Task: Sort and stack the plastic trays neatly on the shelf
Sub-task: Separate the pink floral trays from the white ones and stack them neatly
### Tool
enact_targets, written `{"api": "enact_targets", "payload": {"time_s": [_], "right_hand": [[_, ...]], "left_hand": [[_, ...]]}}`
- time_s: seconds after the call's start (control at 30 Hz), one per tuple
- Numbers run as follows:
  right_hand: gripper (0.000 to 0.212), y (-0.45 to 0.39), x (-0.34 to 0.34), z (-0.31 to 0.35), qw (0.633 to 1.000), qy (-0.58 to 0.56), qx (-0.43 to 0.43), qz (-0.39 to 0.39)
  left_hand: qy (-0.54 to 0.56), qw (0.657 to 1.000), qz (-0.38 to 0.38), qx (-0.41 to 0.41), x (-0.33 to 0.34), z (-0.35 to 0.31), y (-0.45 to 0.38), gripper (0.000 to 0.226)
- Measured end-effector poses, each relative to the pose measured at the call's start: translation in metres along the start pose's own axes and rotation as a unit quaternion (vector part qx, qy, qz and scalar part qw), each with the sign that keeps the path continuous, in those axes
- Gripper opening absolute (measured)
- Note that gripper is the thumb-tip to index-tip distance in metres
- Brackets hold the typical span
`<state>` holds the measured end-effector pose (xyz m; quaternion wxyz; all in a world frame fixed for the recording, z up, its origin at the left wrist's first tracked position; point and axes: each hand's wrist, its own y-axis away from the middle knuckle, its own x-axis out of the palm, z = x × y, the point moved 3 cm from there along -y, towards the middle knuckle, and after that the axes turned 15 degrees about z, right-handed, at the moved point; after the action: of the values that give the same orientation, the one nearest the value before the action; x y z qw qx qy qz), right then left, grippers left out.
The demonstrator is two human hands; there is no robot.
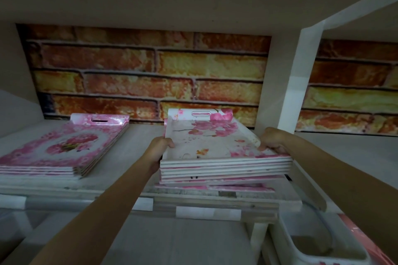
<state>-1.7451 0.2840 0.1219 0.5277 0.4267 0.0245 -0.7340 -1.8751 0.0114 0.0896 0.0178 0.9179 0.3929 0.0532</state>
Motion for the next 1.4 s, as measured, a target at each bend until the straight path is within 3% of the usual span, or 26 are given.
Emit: {"api": "enact_targets", "payload": {"time_s": [0.3, 0.67, 0.8, 0.93, 1.03, 1.13, 1.2, 1.4], "right_hand": [[0.042, -0.008, 0.009, 0.002, 0.999, -0.019, 0.003, 0.027], [0.028, 0.001, 0.012, -0.007, 0.995, -0.063, 0.011, 0.070], [0.044, -0.003, 0.015, -0.014, 0.994, -0.086, -0.006, 0.068], [0.048, -0.008, 0.018, -0.015, 0.995, -0.093, -0.021, 0.034], [0.044, -0.015, 0.021, -0.018, 0.996, -0.082, -0.013, 0.016], [0.036, -0.020, 0.021, -0.022, 0.997, -0.076, 0.002, 0.018], [0.026, -0.019, 0.020, -0.023, 0.997, -0.073, 0.008, 0.016], [0.030, -0.023, 0.020, -0.031, 0.997, -0.082, 0.010, 0.013]], "left_hand": [[0.054, 0.998, -0.003, 0.015, -0.006, 0.001, 0.002, 0.023], [0.059, 0.998, 0.023, -0.003, -0.010, 0.009, -0.007, 0.027], [0.069, 0.997, 0.037, -0.010, -0.015, 0.013, -0.015, 0.044], [0.054, 0.998, 0.023, -0.013, -0.019, 0.011, -0.022, 0.037], [0.051, 0.998, 0.019, -0.016, -0.021, 0.012, -0.026, 0.036], [0.059, 0.998, 0.026, -0.014, -0.026, 0.016, -0.037, 0.054], [0.053, 0.998, 0.022, -0.014, -0.026, 0.019, -0.042, 0.048], [0.065, 0.997, 0.037, -0.023, -0.029, 0.034, -0.055, 0.061]]}}
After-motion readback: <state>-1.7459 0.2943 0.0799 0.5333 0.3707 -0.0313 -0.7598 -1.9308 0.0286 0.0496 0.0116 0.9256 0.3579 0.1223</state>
